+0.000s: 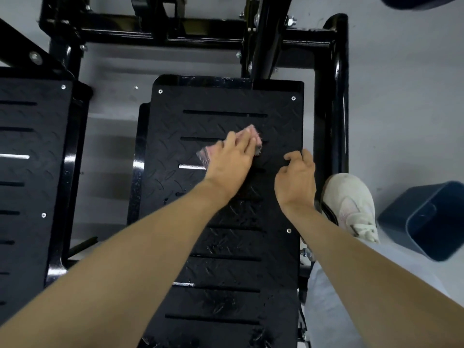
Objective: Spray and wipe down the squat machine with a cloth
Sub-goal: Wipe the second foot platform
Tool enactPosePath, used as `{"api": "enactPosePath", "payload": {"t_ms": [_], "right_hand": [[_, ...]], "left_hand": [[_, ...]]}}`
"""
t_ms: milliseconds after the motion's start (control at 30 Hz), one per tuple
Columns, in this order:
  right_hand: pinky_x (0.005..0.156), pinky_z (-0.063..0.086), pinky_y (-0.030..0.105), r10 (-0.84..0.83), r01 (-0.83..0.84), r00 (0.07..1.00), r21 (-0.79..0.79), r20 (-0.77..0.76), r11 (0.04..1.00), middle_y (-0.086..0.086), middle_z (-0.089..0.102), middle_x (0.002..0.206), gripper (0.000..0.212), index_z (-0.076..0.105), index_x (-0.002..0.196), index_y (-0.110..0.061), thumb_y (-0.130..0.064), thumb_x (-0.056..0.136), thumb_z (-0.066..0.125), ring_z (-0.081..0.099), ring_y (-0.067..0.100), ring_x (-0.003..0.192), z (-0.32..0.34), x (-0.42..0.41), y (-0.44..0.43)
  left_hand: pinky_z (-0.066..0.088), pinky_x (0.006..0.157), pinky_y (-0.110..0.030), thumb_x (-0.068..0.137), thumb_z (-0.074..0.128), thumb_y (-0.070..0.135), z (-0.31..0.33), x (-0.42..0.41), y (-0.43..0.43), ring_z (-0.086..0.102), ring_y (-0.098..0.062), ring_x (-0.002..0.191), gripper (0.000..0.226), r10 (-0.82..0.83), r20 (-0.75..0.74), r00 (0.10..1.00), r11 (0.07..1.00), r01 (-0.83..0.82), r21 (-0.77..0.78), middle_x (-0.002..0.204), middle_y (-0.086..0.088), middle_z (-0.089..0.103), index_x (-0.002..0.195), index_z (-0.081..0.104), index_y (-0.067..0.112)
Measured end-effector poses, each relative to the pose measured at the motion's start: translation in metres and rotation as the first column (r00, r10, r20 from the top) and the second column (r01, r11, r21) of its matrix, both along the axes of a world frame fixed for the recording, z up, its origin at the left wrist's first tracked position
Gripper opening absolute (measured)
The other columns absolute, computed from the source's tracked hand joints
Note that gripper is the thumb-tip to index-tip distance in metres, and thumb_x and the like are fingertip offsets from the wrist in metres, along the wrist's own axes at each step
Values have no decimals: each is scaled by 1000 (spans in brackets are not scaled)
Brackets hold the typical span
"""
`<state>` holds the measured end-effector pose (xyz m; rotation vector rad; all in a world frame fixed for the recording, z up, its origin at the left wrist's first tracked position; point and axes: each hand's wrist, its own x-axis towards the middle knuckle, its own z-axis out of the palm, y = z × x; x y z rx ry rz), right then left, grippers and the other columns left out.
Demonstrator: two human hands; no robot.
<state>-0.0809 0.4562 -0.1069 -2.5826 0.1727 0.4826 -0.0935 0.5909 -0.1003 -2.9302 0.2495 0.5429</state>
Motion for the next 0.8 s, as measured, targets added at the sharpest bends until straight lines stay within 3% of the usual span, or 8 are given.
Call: {"api": "enactPosePath", "payload": {"t_ms": [133, 233, 333, 400, 467, 567, 633, 800], "right_hand": [[78, 47, 27, -262, 257, 965, 180, 2, 949, 8, 56, 115, 35, 54, 119, -6, 5, 90, 39, 56, 22, 99, 4, 10, -3], [60, 37, 9, -448, 451, 890, 290, -80, 844, 3, 57, 100, 36, 54, 121, -8, 4, 91, 37, 51, 12, 81, 7, 22, -7], [60, 39, 19, -560, 602, 798, 351, -224, 717, -2, 56, 86, 36, 54, 123, -11, -2, 93, 37, 50, 8, 70, 6, 26, -14], [65, 46, 22, -606, 677, 734, 396, -305, 621, -1, 57, 88, 31, 55, 118, -14, -6, 93, 38, 57, 12, 79, 4, 27, -18], [78, 52, 32, -633, 715, 693, 438, -345, 544, 10, 63, 100, 22, 54, 109, -17, -11, 95, 39, 61, 24, 94, 3, 30, -22], [78, 50, 31, -594, 671, 737, 447, -321, 591, 10, 62, 102, 22, 52, 113, -15, -24, 100, 36, 59, 21, 91, 2, 32, -23], [93, 48, 39, -576, 645, 761, 448, -299, 619, 12, 62, 113, 35, 52, 122, -11, -33, 102, 32, 58, 23, 103, 2, 32, -24], [103, 42, 44, -556, 631, 774, 430, -302, 646, 12, 59, 123, 51, 48, 133, -11, -43, 102, 24, 55, 26, 114, 5, 31, -22]], "left_hand": [[38, 96, -42, 95, 45, 13, -12, -19, -28, 28, -34, 129, 67, -372, -34, 927, 927, 371, -50, 159, -15, 2, 151, 8, 8], [40, 91, -41, 94, 48, 12, -16, -6, -18, 32, -32, 122, 69, -561, 3, 828, 828, 561, 8, 159, -13, 4, 152, 9, 10], [41, 93, -42, 93, 48, 10, -10, 12, -18, 34, -32, 122, 71, -297, 33, 954, 955, 296, 37, 157, -11, 10, 151, 8, 9], [40, 94, -42, 94, 47, 11, -6, 16, -31, 35, -33, 122, 67, -58, 62, 996, 998, 59, -22, 157, -12, 13, 150, 11, 6], [40, 96, -42, 95, 45, 12, -10, 10, -49, 34, -33, 123, 66, -100, 29, 995, 994, 101, -43, 157, -15, 10, 150, 10, 4], [39, 94, -41, 98, 41, 13, -10, 10, -46, 32, -33, 125, 65, -433, 7, 902, 901, 433, -27, 159, -14, 4, 151, 5, 6], [40, 92, -41, 97, 43, 12, -10, 23, -33, 32, -32, 123, 68, -533, 23, 846, 846, 532, 18, 159, -12, 4, 152, 3, 8], [41, 94, -44, 94, 47, 12, -7, 24, -57, 34, -32, 123, 65, -97, 27, 995, 991, 99, -94, 158, -9, 12, 151, 14, 9]]}}
